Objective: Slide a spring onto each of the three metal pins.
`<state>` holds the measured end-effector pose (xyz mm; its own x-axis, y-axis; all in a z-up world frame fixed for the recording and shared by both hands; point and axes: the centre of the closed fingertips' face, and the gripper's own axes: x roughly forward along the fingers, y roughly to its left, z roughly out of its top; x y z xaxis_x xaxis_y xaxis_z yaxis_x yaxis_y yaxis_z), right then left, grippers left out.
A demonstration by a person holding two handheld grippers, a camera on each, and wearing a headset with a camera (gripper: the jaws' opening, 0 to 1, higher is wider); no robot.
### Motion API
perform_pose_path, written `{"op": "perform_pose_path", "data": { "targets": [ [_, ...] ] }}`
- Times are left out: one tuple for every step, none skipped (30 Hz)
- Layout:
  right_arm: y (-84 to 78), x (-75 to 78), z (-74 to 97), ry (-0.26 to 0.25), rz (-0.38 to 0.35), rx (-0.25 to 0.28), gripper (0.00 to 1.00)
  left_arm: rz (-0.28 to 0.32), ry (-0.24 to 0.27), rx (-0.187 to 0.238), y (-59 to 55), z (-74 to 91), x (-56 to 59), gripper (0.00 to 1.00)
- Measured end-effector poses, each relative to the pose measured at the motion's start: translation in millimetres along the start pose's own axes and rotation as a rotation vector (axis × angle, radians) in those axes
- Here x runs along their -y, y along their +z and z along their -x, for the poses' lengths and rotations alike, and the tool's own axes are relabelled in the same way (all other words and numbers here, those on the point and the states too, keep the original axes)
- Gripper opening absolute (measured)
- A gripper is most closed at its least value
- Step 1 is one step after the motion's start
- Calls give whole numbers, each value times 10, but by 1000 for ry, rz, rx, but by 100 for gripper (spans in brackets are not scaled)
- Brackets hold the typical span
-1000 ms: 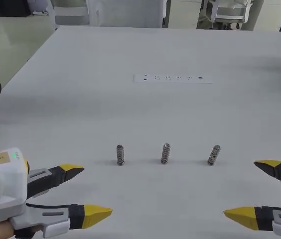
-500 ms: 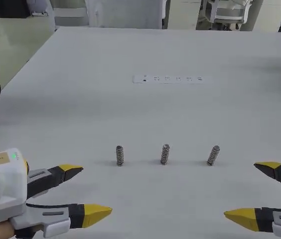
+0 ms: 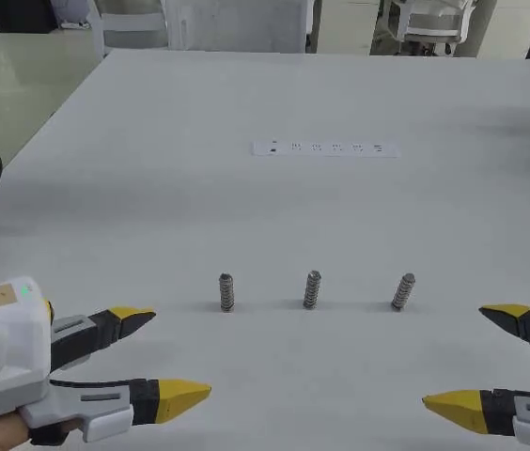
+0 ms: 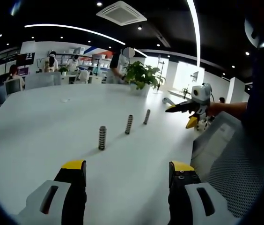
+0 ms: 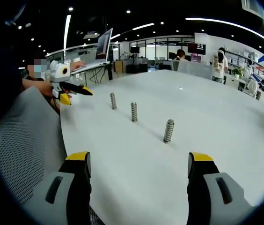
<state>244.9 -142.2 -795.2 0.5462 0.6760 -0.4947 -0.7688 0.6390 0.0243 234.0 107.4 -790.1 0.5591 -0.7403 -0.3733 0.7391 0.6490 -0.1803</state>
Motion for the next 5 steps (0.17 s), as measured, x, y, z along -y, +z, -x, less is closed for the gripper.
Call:
{"op": "perform_pose_path", "data": {
  "targets": [
    [0, 2, 0, -1, 0, 0, 85, 1, 0, -1, -1, -1, -2, 68],
    [1, 0, 1, 0, 0, 1, 85, 1, 1, -1, 0, -1, -2, 68],
    [4, -3, 1, 0, -1, 2, 85, 1, 1, -1, 2, -2, -6, 68],
    [1, -4, -1, 1, -3, 1, 85, 1, 0, -1, 1, -2, -6, 68],
    [-5, -4, -2, 1, -2, -3, 85, 1, 0, -1, 3, -3, -7, 68]
  ]
}}
